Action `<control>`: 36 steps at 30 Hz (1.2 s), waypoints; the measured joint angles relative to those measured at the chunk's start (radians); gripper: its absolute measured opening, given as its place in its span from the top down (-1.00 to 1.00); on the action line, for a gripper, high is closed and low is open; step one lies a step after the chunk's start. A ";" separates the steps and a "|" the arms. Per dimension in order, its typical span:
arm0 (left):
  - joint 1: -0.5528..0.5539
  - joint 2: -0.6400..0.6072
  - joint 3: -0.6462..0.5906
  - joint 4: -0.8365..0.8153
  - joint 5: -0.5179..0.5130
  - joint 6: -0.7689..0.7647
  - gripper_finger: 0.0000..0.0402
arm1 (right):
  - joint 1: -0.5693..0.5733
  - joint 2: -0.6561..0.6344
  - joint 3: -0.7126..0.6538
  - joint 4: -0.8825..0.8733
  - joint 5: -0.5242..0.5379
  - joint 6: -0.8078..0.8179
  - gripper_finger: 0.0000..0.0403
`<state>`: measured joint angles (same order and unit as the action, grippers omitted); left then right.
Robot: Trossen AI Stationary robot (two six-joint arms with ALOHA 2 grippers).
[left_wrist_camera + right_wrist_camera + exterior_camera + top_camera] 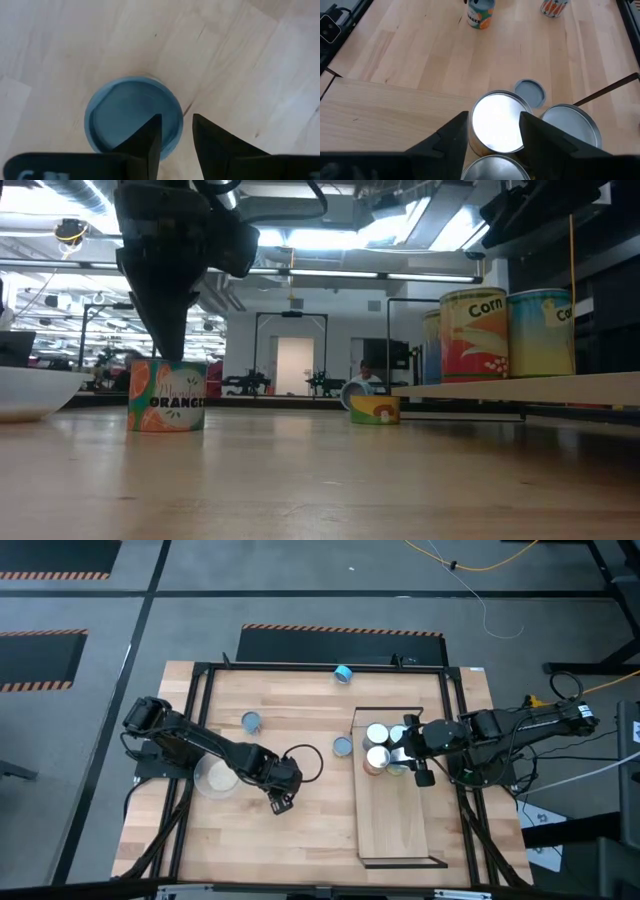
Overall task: Pick and place cans onto a shelf
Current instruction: Put the green can onto the shelf
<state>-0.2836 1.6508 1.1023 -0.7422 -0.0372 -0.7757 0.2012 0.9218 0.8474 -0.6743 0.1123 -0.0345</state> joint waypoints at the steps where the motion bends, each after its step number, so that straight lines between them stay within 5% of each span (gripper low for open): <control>1: 0.000 0.000 0.000 0.000 -0.004 0.000 0.50 | 0.000 0.000 0.000 0.000 0.000 0.000 0.11; 36: -0.032 0.050 0.003 -0.012 -0.052 0.027 0.57 | 0.000 0.000 -0.001 -0.001 0.000 0.000 0.11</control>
<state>-0.3161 1.7004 1.1053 -0.7540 -0.0891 -0.7486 0.2016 0.9215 0.8463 -0.6750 0.1123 -0.0345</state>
